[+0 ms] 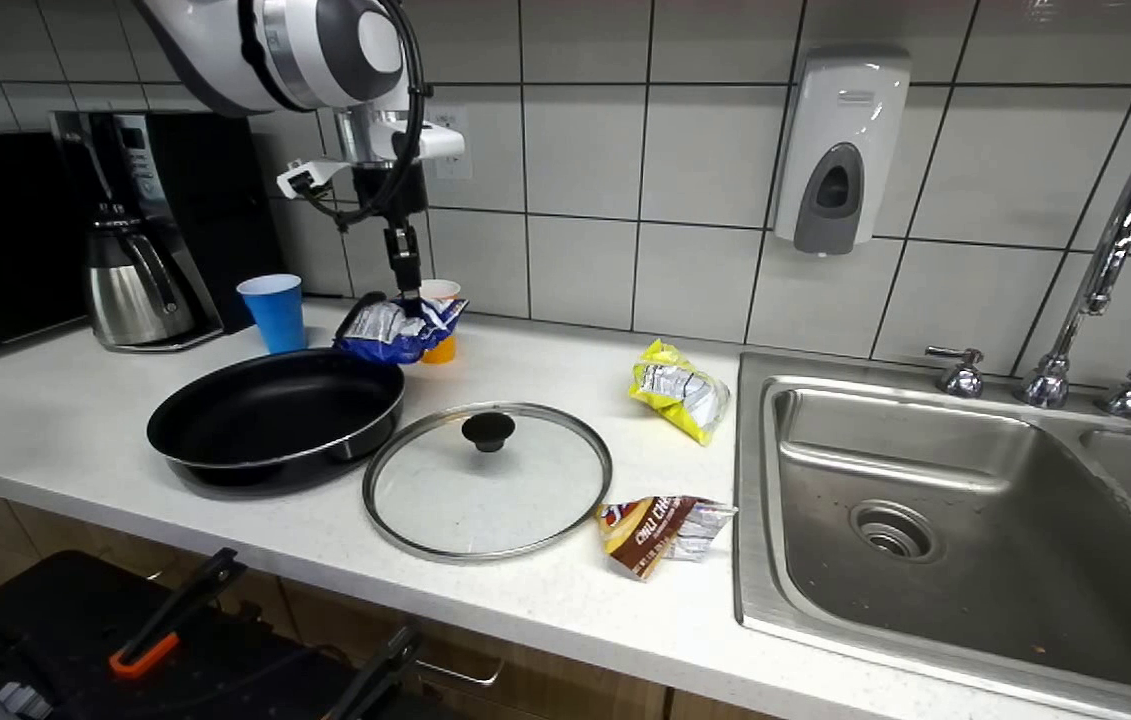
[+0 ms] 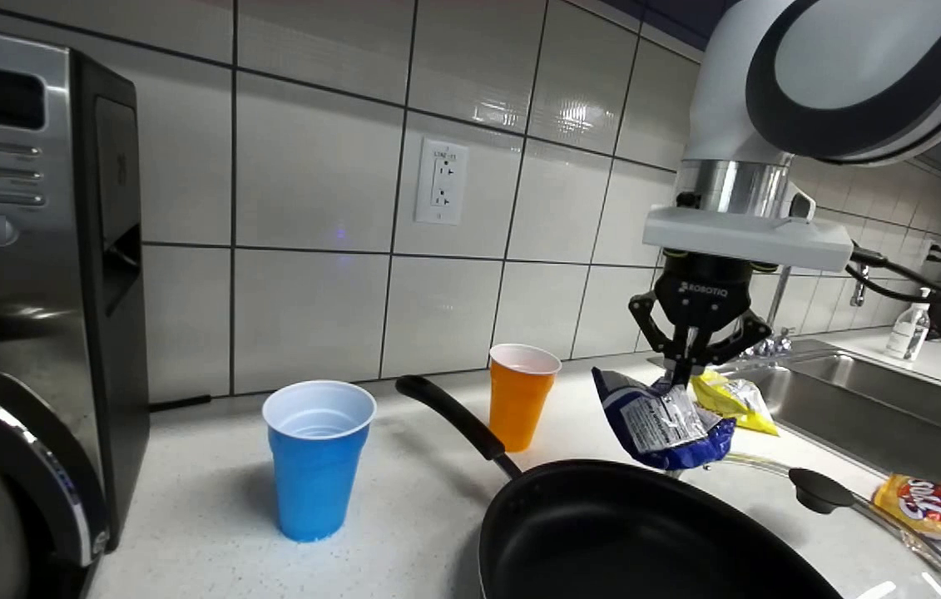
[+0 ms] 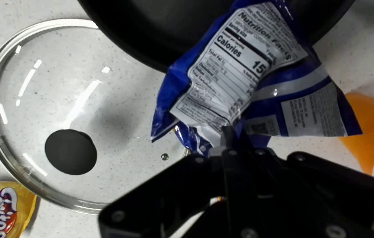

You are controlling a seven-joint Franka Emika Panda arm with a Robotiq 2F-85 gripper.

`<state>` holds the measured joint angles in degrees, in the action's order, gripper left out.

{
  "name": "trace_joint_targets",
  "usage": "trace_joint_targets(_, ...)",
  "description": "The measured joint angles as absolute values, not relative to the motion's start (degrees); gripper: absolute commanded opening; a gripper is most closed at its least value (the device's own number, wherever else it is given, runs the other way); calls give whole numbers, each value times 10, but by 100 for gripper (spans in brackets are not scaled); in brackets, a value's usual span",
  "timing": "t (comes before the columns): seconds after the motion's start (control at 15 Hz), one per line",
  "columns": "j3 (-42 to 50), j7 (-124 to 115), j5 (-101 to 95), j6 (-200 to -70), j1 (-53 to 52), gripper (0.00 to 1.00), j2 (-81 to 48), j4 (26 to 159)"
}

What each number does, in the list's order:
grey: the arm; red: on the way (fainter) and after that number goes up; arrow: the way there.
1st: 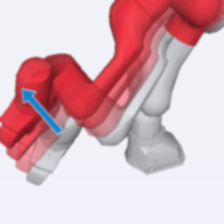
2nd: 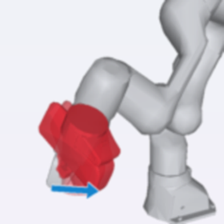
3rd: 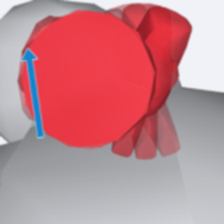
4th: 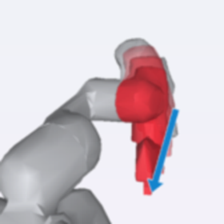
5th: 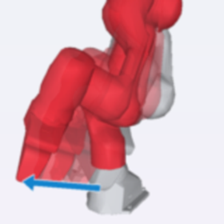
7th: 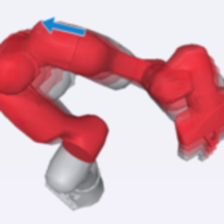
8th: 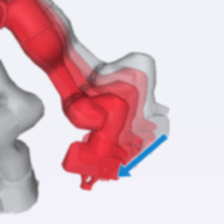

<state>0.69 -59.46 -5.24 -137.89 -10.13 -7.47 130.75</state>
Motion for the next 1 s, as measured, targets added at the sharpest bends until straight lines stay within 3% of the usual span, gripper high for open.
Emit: trace_joint_targets(1.0,-79,-598,-25,-1379,-142,0,-109,1326)
